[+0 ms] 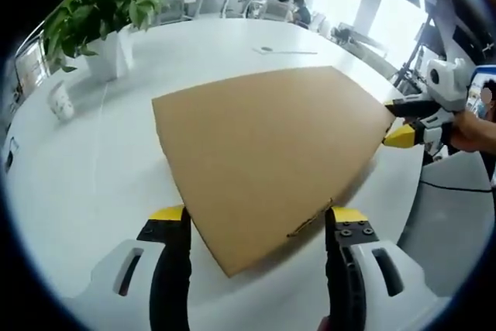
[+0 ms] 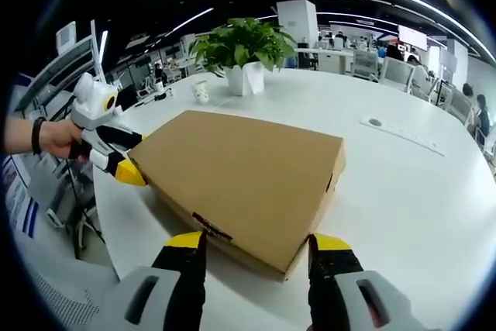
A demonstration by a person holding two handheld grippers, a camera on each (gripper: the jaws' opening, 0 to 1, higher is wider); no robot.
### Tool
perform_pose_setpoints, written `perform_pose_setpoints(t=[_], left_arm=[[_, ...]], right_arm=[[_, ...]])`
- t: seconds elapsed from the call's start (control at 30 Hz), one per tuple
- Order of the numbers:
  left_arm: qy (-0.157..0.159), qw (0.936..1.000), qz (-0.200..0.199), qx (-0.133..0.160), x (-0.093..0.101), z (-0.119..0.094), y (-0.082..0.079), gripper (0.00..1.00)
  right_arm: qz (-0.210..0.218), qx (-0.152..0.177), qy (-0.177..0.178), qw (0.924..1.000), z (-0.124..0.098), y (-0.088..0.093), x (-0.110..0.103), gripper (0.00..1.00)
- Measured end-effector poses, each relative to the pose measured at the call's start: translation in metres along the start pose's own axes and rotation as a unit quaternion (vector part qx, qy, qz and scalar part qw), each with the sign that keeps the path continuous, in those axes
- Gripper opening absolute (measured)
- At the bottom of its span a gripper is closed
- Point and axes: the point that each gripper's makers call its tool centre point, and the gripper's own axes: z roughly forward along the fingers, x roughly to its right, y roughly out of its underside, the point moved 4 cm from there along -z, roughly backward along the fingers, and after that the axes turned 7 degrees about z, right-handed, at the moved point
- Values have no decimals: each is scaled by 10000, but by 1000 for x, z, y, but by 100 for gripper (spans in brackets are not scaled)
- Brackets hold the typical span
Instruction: Operate the shoe box by opening the lid, removing the specified soft item, and placing it in the target area until the item is outside and the box remains undamaged.
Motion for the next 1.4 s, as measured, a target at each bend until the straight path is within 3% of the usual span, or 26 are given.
perform_pose_setpoints(t=[0.7, 1.4], left_arm=[[-117, 9991, -270, 321, 4, -18, -9, 68], [-365, 9965, 375, 644, 5, -35, -31, 69]], right_arm=[[218, 288, -29, 9993, -14, -14, -3, 48], [266, 607, 38, 9978, -30, -46, -3, 47]])
